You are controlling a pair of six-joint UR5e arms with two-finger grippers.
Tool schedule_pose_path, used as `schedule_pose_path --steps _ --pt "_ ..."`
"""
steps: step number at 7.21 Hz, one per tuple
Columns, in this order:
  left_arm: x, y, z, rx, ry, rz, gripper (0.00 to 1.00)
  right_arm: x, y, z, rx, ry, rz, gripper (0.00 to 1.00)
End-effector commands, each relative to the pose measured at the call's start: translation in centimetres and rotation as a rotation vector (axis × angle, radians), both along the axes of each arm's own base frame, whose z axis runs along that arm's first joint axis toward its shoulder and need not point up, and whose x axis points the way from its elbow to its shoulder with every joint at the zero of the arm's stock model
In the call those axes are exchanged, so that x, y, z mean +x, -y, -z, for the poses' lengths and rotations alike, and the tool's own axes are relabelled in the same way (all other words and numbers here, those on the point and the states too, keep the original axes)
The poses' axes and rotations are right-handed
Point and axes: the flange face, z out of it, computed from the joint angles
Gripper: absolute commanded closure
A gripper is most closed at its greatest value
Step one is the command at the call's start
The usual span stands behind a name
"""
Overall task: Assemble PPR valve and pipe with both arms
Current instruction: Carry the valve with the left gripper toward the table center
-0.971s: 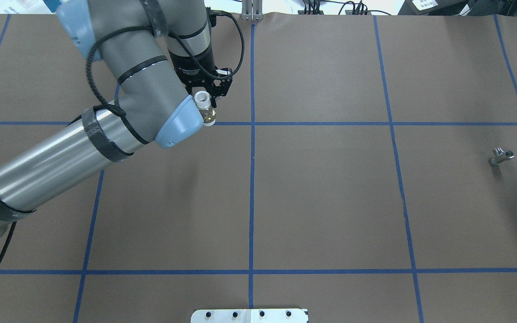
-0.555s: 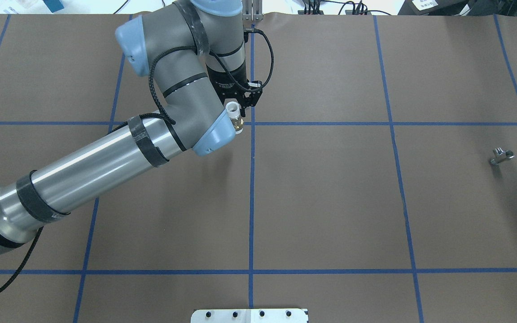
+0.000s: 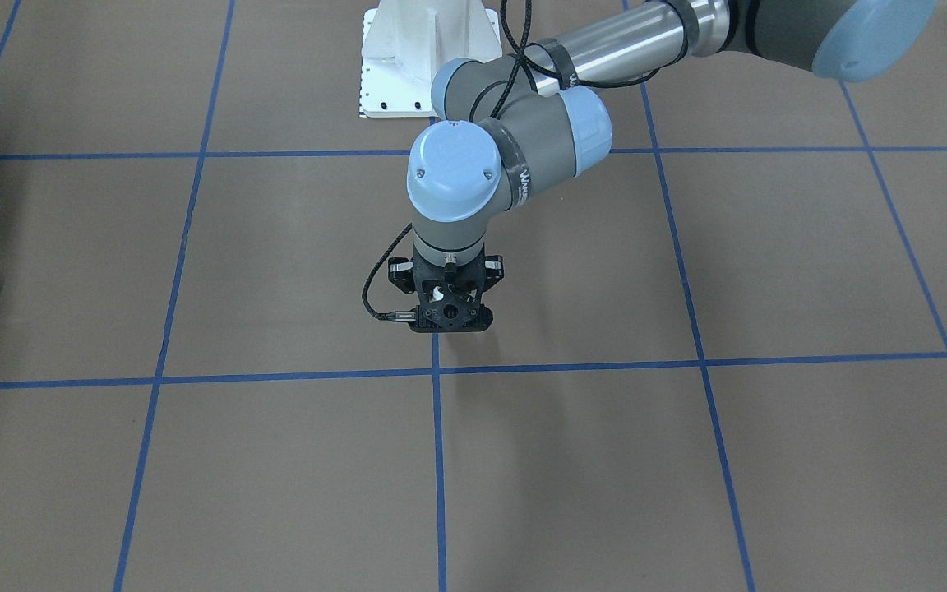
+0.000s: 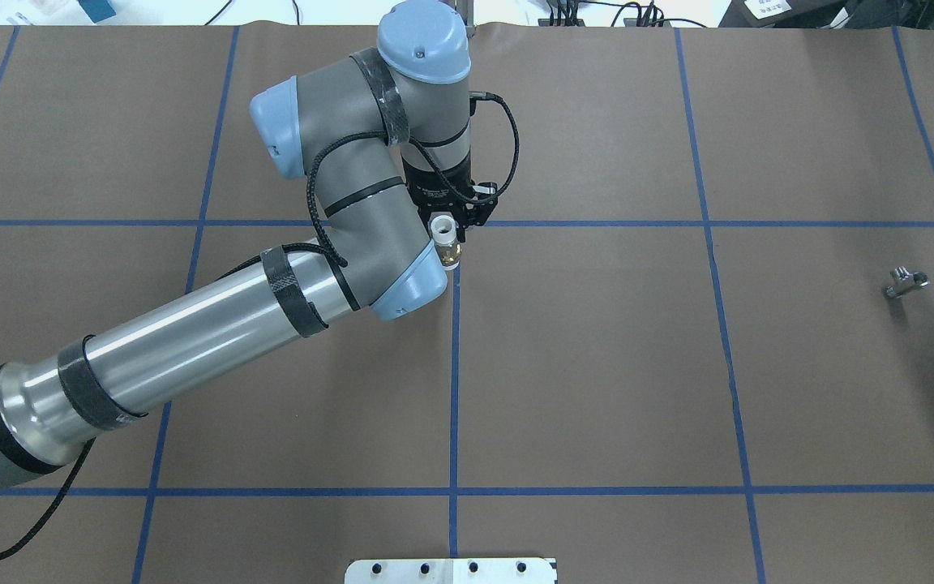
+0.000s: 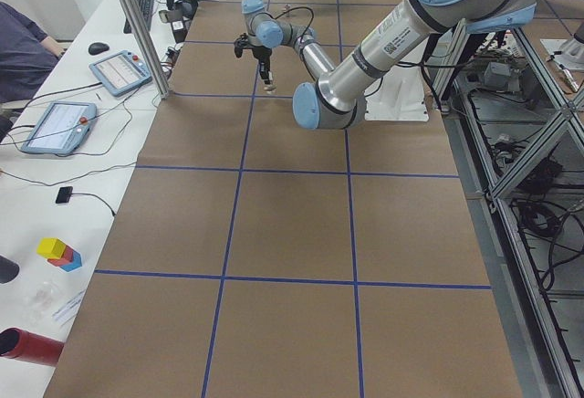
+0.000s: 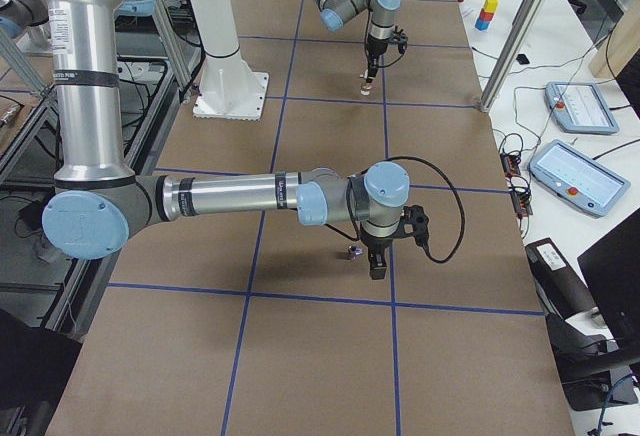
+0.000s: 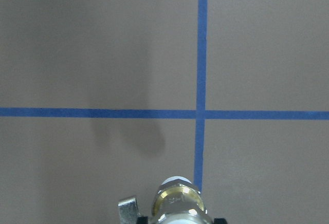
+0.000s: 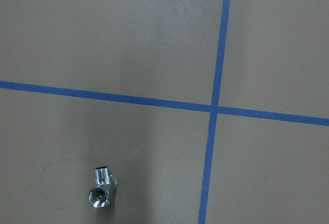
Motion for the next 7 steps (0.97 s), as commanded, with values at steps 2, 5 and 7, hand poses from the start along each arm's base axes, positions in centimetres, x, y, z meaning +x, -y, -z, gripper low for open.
schedule_pose_path --steps 2,5,7 --pt "1.6 -0.7 -0.8 -0.002 -0.001 -0.013 1.0 -0.1 0.0 0.3 -0.009 0.013 -0.008 0.0" --pt "2.5 -0.9 -1.3 -0.009 -0.014 -0.004 1.0 -0.1 0.0 0.3 -0.008 0.014 -0.01 0.0" --pt "2.8 -1.2 -1.4 -0.013 -0.012 -0.007 1.0 -0.1 0.0 0.3 -0.01 0.013 -0.01 0.0"
